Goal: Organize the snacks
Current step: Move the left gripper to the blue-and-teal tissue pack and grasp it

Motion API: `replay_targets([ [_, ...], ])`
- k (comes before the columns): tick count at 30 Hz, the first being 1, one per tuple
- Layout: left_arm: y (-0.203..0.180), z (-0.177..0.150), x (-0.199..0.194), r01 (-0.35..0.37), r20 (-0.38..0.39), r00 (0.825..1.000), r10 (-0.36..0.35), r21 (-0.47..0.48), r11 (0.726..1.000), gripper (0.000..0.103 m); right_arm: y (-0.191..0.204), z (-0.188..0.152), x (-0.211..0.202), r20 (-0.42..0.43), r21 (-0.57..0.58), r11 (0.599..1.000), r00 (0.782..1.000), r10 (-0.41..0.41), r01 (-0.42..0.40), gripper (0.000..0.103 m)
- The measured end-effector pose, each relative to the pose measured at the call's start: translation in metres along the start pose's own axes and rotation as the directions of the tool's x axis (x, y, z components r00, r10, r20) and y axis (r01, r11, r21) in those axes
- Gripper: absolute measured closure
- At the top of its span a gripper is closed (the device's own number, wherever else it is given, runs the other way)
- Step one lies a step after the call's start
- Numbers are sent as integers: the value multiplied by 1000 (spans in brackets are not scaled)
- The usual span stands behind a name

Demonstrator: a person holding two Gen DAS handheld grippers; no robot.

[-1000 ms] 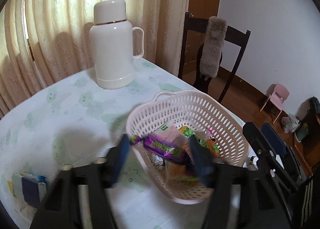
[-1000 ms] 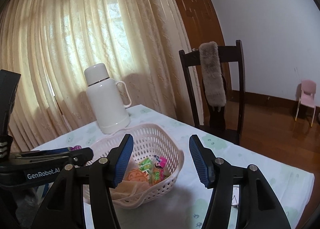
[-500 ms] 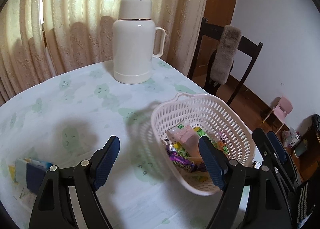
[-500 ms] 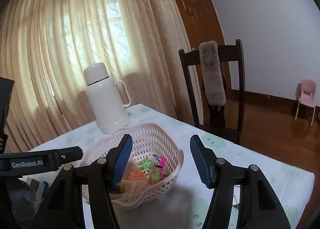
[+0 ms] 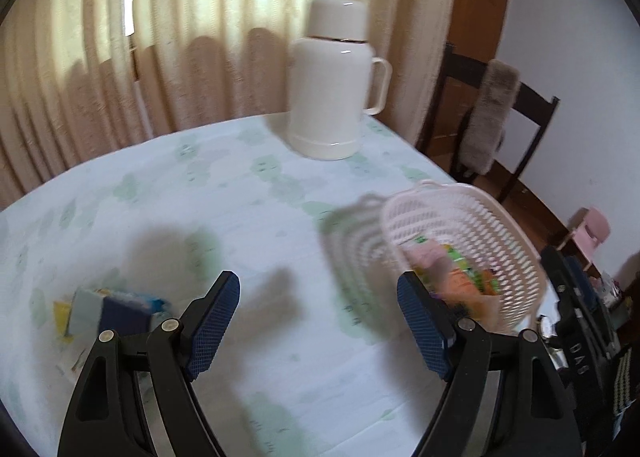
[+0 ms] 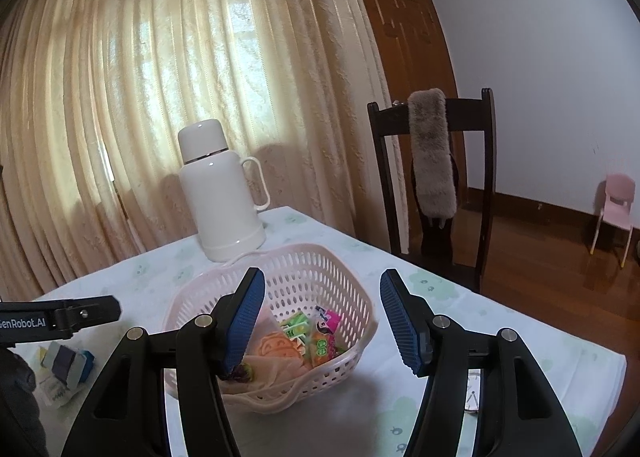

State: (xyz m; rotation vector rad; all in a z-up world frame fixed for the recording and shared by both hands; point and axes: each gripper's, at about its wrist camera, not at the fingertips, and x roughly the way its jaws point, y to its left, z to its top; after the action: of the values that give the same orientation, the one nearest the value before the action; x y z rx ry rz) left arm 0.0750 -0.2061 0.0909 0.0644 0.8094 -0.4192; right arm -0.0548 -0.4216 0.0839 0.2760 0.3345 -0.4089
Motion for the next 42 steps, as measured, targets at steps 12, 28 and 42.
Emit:
replay_targets([
  [12, 82, -20, 6, -160, -138, 982, 132, -220, 962, 25, 14, -1, -4, 15, -70, 998, 1000, 2, -1, 36],
  [28, 175, -36, 19, -346, -273, 934, 231, -527, 776, 25, 43, -11, -7, 11, -211, 977, 999, 46, -43, 27],
  [42, 187, -27, 45, -362, -282, 930, 234, -600, 713, 16, 43, -13, -4, -2, -219, 974, 998, 58, -57, 27],
])
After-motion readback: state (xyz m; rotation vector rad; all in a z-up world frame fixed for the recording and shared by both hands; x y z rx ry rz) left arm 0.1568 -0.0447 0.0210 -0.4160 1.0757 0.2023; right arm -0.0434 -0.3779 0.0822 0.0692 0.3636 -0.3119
